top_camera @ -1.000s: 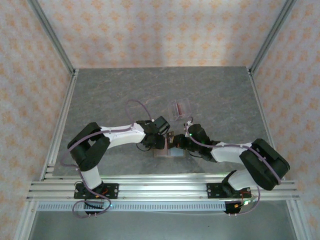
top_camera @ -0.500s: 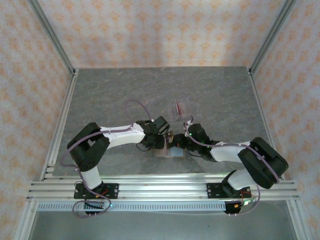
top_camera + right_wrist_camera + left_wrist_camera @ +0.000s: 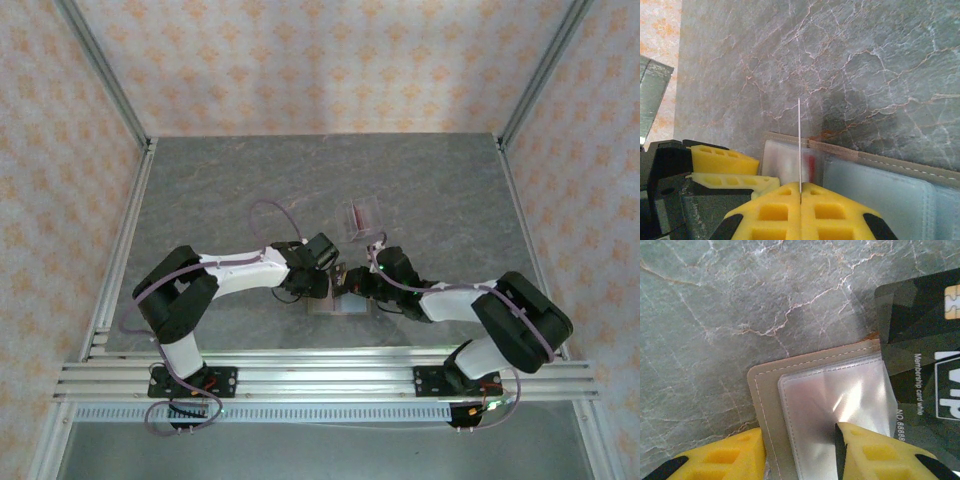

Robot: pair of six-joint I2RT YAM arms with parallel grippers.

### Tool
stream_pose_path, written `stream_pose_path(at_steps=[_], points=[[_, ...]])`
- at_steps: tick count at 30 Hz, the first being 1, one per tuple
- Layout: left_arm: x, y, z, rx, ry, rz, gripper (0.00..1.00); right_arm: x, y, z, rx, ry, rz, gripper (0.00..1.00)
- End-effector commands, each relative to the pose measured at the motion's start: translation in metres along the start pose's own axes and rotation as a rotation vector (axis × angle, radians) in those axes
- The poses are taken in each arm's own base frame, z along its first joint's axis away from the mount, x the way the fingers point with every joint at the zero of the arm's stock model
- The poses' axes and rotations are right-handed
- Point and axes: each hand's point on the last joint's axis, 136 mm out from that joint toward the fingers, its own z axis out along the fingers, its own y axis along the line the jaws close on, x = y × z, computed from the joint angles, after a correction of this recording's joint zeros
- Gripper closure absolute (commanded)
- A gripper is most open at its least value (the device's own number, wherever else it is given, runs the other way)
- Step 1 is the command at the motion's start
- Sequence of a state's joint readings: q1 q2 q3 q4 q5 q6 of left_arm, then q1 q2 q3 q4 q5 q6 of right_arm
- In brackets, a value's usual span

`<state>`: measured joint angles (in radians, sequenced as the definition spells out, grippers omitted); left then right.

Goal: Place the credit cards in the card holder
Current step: Insert the credit card into the card slot.

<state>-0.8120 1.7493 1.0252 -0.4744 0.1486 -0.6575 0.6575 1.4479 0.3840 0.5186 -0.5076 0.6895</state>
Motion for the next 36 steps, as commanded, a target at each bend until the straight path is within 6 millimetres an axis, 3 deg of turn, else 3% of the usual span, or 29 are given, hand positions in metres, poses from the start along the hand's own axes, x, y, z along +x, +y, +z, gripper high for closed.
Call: stream_pose_path(at_steps=[1,13,24,36], points=[[0.027,0.019,0.009,-0.083,0.074,0.013,0.61,-0.004,0.006,0.003,-0.036,-0.011,0.004,1.00],[0.027,0.020,0.008,-0.088,0.075,0.015,0.61,0.000,-0.011,0.001,0.014,-0.019,-0.017,1.00],[0.026,0.019,0.007,-0.090,0.079,0.012,0.61,-0.010,-0.012,0.000,0.064,-0.013,-0.101,1.00],[0.027,0.021,0.005,-0.100,0.079,0.009,0.61,-0.006,-0.015,0.009,0.073,0.025,-0.136,1.00]])
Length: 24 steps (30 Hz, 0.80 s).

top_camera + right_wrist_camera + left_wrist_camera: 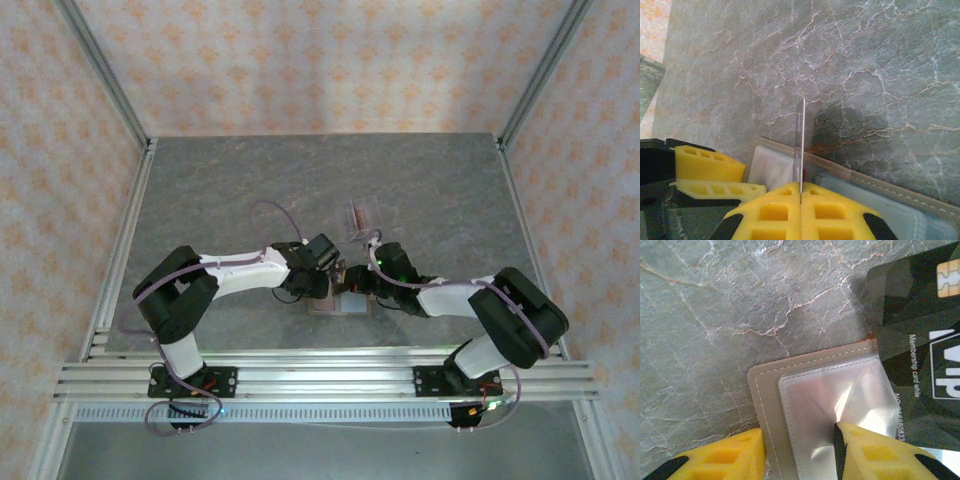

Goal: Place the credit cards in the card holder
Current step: Insert the credit card into the card slot.

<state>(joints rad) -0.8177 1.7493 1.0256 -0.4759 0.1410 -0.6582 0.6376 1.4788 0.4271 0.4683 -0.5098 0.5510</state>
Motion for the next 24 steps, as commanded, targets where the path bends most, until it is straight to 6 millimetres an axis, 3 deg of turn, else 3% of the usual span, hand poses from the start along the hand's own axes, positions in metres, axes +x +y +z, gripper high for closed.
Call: stream_pose_path(at_steps=[1,12,24], points=[[0.026,0.021,0.005,-0.095,0.083,0.004,0.61,0.002,-0.011,0.005,0.040,0.016,-0.022,1.00],[0.026,0.021,0.005,-0.107,0.084,0.000,0.61,0.012,-0.009,0.004,-0.015,0.018,0.039,1.00],[0.025,0.022,0.006,-0.109,0.084,-0.001,0.61,0.048,-0.018,-0.009,0.034,0.064,0.068,1.00]])
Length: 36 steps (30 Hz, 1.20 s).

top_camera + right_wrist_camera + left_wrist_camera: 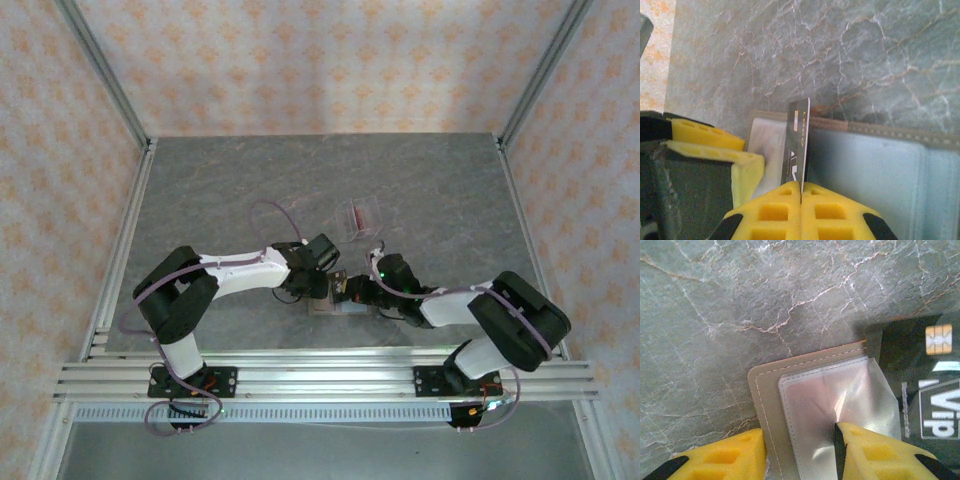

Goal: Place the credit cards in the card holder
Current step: Insert the credit card into the card slot.

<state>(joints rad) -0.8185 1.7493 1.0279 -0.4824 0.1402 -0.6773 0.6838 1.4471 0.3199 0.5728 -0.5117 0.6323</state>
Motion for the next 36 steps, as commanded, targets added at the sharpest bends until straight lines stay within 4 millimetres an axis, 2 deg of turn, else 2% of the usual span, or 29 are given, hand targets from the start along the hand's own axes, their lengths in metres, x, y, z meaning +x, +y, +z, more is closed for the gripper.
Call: stream_pose_path(at_steps=[1,10,19,26,36], points=[[0.024,0.021,0.006,-0.104,0.078,0.019,0.61,0.022,-0.019,-0.005,0.079,0.050,0.026,1.00],[0.024,0.020,0.005,-0.101,0.076,0.025,0.60,0.032,-0.026,-0.013,0.099,0.060,0.051,1.00],[0.024,0.020,0.006,-0.097,0.079,0.025,0.61,0.027,-0.014,0.003,0.060,0.073,0.050,1.00],[0.025,0.021,0.006,-0.098,0.079,0.025,0.60,0.026,-0.014,0.008,0.057,0.079,0.052,1.00],[0.020,0.010,-0.004,-0.055,0.070,0.024,0.60,0.037,-0.014,0.020,0.021,0.077,0.101,1.00]])
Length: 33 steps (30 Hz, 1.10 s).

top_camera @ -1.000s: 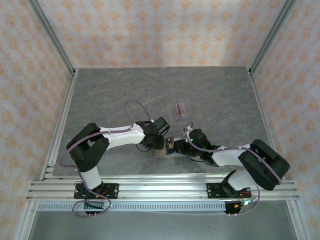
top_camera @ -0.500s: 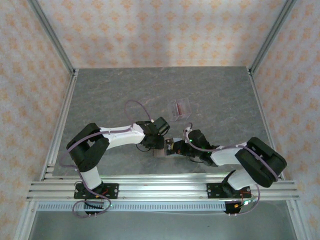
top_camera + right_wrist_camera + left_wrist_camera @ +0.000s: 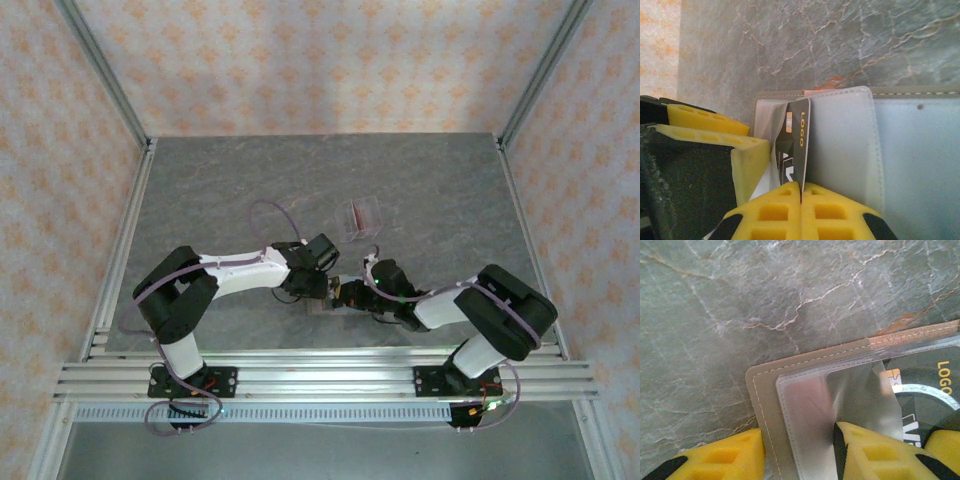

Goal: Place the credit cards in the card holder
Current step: Insert the credit card into the card slot.

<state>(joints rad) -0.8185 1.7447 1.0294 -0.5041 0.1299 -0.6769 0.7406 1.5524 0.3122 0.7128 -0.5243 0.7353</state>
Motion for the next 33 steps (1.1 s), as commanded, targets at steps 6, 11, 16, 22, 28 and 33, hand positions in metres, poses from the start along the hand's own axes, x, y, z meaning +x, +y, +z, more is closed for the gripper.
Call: stream_pose_path(at_steps=[6,11,16,22,28,33], points=[[0.014,-0.002,-0.017,0.014,0.051,0.024,0.59,0.019,-0.028,0.008,0.072,0.027,0.074,1.00],[0.007,-0.006,-0.039,0.090,0.022,0.002,0.58,0.020,-0.032,0.008,0.093,0.032,0.076,1.00],[0.001,0.007,-0.052,0.080,-0.008,-0.016,0.63,0.021,-0.032,0.009,0.100,0.040,0.075,1.00],[-0.001,0.015,-0.044,0.049,0.006,-0.008,0.90,0.021,-0.032,0.006,0.115,0.045,0.069,0.97],[0.000,0.011,-0.022,0.041,0.041,-0.003,1.00,0.019,-0.030,0.003,0.126,0.047,0.060,0.89],[0.005,0.016,-0.010,0.020,0.057,-0.006,1.00,0.018,-0.027,0.001,0.142,0.060,0.040,0.81]])
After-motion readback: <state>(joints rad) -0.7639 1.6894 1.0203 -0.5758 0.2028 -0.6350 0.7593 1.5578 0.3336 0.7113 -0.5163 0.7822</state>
